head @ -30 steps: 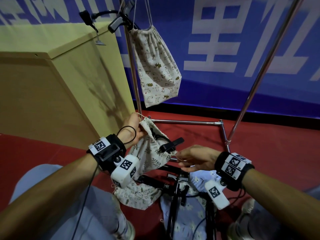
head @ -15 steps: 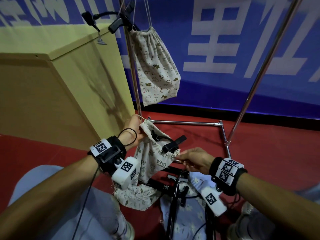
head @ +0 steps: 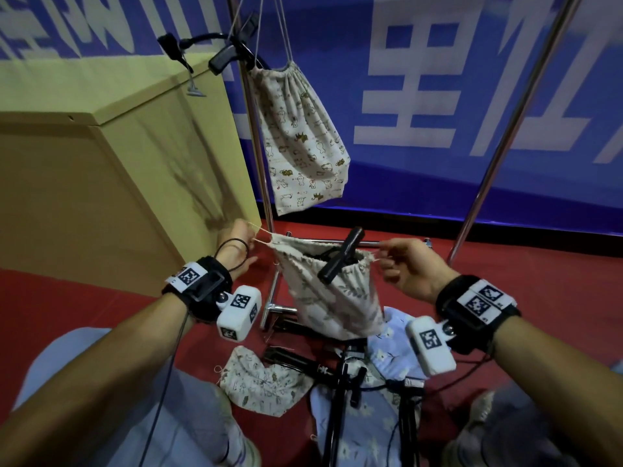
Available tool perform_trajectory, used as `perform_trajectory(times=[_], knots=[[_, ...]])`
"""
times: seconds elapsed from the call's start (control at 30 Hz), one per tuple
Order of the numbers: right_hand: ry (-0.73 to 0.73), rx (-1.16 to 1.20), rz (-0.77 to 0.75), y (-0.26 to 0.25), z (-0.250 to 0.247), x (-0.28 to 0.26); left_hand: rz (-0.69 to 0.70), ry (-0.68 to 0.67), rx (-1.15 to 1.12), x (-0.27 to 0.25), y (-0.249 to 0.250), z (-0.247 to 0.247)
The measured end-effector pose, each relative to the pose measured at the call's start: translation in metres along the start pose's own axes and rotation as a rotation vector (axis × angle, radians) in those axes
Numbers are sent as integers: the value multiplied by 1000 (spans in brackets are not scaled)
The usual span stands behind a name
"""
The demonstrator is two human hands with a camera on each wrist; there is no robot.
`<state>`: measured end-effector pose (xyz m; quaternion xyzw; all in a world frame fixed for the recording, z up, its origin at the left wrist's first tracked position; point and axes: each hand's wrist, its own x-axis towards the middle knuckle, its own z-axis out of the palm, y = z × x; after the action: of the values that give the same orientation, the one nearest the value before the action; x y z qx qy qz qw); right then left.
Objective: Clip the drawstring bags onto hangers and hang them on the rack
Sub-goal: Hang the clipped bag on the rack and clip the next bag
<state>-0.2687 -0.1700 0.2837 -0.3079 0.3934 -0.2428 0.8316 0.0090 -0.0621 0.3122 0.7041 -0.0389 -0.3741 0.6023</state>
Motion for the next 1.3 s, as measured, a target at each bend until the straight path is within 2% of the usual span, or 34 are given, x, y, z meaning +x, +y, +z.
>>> perform_trajectory(times=[0.1, 0.2, 0.3, 0.4, 0.5, 0.57, 0.7, 0.83, 0.9, 0.97, 1.03, 1.2, 1.3], knots=[[103, 77, -56, -31, -21, 1, -109, -117, -100, 11, 13, -23], [201, 122, -112, -61, -46, -3, -127, -74, -260, 28, 27, -38], [230, 161, -164, -69, -53, -2, -99, -40, -288, 30, 30, -32], [149, 185, -219, -65, -40, -6, -22, -22, -286, 24, 31, -19], [-33, 152, -241, -64, -20, -20, -28, -134, -272, 11, 34, -11], [-147, 55, -261, -61, -1, -32, 8, -219, -176, -4, 35, -2], [-239, -34, -305, -48, 34, -43, 206, -349, -28, -48, 32, 19], [-409, -284, -333, -37, 59, -48, 305, -634, 23, -83, 33, 32], [-407, -409, -376, -32, 67, -46, 492, -689, 155, -91, 32, 38], [-386, -481, -407, -28, 71, -43, 726, -668, 316, -94, 30, 43], [-402, -513, -413, -25, 73, -39, 873, -654, 425, -95, 27, 47], [-416, -508, -434, -22, 72, -34, 1041, -518, 499, -91, 21, 52], [-384, -534, -500, -21, 70, -36, 1116, -471, 472, -88, 18, 55]])
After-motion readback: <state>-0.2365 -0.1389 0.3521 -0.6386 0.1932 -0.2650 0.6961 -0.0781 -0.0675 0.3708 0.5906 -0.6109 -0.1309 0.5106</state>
